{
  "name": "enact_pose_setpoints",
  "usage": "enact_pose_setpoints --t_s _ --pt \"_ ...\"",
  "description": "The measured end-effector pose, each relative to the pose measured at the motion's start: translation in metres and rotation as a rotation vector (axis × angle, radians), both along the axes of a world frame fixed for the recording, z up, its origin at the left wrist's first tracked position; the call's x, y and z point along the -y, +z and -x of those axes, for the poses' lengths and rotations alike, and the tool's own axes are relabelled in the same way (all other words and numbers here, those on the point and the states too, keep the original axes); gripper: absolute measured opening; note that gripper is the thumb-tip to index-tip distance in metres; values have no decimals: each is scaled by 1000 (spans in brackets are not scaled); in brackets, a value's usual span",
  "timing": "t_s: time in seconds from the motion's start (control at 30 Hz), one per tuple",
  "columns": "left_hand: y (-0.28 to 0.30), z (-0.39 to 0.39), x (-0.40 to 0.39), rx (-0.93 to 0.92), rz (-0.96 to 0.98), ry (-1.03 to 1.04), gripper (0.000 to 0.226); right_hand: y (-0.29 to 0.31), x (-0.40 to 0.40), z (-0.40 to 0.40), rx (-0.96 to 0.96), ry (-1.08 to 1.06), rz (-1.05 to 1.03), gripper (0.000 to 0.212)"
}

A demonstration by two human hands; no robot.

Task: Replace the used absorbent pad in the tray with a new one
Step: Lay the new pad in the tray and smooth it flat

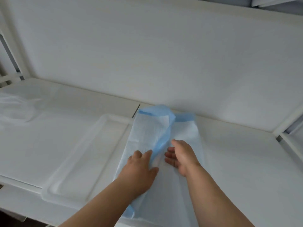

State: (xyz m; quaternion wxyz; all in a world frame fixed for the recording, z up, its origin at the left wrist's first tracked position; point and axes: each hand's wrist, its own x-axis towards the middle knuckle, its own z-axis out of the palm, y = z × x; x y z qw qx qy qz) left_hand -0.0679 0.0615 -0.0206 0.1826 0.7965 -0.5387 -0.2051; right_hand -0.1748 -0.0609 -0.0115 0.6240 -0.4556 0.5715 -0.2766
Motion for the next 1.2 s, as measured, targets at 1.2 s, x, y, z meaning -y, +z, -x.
enact_pose_setpoints --t_s 1.2 --pt "13 -11 -13 -525 -181 -56 46 5 100 -61 -345 -6 310 36"
